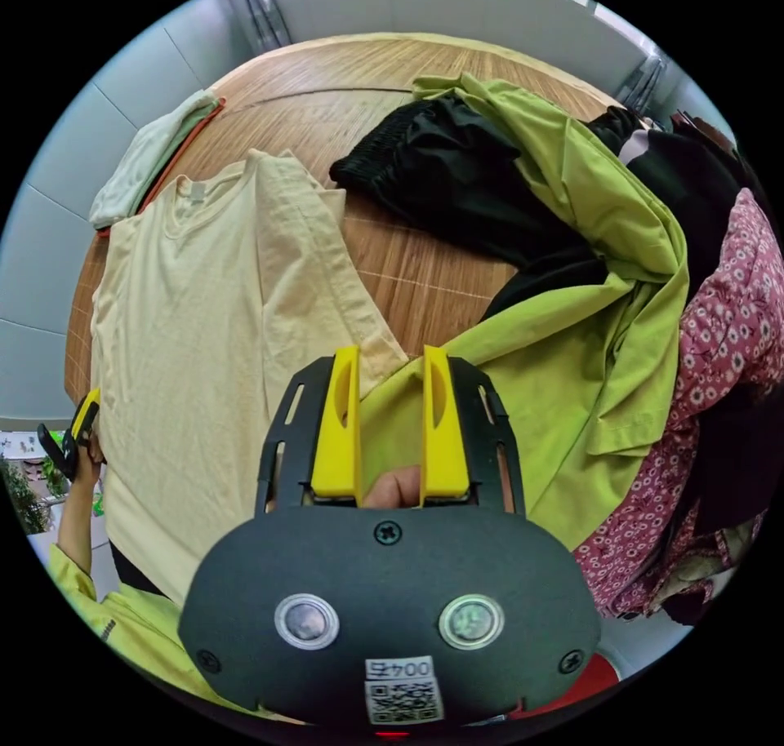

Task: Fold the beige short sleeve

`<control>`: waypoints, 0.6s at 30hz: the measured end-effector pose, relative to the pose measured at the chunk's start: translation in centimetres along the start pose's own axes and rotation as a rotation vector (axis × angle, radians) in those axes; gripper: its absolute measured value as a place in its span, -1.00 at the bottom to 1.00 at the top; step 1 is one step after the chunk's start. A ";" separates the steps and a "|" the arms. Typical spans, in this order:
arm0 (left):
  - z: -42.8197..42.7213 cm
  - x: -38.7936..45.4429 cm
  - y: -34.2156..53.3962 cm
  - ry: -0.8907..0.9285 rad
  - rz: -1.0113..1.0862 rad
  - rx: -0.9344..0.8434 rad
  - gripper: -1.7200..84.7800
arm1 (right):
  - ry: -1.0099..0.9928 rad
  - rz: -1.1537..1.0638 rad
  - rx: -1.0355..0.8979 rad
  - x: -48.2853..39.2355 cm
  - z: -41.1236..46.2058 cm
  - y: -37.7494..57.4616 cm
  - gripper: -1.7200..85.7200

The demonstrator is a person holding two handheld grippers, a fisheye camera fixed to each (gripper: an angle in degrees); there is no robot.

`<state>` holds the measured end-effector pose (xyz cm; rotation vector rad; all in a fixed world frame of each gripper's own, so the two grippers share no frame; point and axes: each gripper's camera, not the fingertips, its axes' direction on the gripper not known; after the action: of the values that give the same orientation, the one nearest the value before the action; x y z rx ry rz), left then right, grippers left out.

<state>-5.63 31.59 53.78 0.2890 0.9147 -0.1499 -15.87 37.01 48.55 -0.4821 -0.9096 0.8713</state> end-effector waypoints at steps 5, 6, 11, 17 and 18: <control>-0.1 -1.6 -0.1 0.005 -0.004 0.002 -0.95 | 0.028 0.004 0.010 1.9 -0.7 1.3 -0.88; -0.2 -2.0 -0.2 0.001 -0.003 0.002 -0.94 | 0.024 0.026 0.015 2.5 -1.0 1.6 -0.88; -0.4 -3.6 -0.4 -0.007 -0.001 0.007 -0.94 | -0.204 0.447 0.139 10.8 -1.4 6.8 -0.87; -0.7 -6.0 -0.9 -0.002 -0.011 0.007 -0.94 | -0.144 0.579 0.311 11.3 -5.5 12.3 -0.82; -0.8 -6.5 -1.0 -0.002 -0.012 0.008 -0.94 | -0.140 0.571 0.343 10.7 -6.1 13.1 -0.82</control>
<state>-10.40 30.87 58.37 0.2906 0.9143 -0.1648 -13.09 53.21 41.30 -0.3873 -0.7323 1.5674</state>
